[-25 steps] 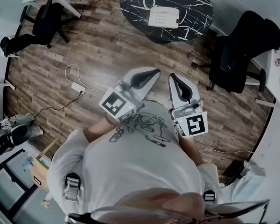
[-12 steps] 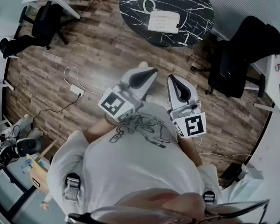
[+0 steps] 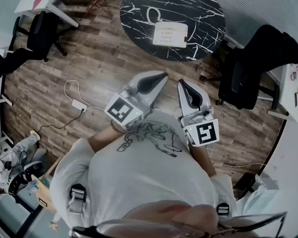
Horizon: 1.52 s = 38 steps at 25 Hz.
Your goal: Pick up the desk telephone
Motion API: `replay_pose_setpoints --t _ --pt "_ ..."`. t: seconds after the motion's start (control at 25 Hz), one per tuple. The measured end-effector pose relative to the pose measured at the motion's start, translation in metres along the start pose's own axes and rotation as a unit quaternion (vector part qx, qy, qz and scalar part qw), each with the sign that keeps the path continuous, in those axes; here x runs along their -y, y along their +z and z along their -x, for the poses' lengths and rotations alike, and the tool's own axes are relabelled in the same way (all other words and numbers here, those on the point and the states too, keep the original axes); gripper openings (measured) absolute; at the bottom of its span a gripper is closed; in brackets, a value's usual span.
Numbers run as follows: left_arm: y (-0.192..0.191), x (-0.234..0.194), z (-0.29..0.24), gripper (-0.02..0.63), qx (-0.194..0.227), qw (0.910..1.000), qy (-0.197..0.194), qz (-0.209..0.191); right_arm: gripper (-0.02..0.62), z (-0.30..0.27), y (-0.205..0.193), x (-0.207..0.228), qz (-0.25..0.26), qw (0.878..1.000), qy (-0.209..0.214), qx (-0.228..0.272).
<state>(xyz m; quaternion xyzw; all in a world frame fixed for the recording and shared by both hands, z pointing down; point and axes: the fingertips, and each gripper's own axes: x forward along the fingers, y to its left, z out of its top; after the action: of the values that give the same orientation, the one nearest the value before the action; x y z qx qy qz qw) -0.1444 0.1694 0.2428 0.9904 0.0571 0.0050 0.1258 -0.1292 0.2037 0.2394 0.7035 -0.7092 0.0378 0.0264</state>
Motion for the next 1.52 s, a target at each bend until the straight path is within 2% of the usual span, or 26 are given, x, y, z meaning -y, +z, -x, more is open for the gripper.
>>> replay_pose_setpoints --t 0.2,0.36,0.48,0.88,1.0,1.16,1.52 --pt "0.015 -0.047 -0.023 0.0 0.005 1.0 0.003 0.003 0.006 -0.045 0.006 0.028 -0.001 1.0 0.003 -0.002" --pt "0.022 -0.083 -0.037 0.0 -0.008 0.9999 0.005 0.004 0.006 -0.083 0.011 0.047 -0.002 1.0 0.008 -0.004" --pt "0.034 -0.11 -0.048 0.0 0.001 0.9999 0.008 0.011 0.006 -0.111 0.017 0.06 -0.001 1.0 0.01 -0.003" --pt "0.046 -0.187 -0.088 0.002 -0.005 0.9999 -0.003 0.015 0.006 -0.187 0.026 0.109 0.005 1.0 0.007 -0.008" --pt "0.048 -0.205 -0.1 0.002 0.0 0.9999 -0.004 0.017 0.007 -0.205 0.023 0.12 0.004 1.0 0.01 -0.008" --pt "0.036 -0.219 -0.107 0.008 -0.019 0.9996 0.0 0.022 0.008 -0.217 0.019 0.13 0.002 1.0 0.011 -0.013" --pt "0.023 -0.237 -0.129 0.032 -0.034 0.9985 0.006 0.041 0.008 -0.224 0.003 0.163 -0.021 0.999 0.004 -0.027"
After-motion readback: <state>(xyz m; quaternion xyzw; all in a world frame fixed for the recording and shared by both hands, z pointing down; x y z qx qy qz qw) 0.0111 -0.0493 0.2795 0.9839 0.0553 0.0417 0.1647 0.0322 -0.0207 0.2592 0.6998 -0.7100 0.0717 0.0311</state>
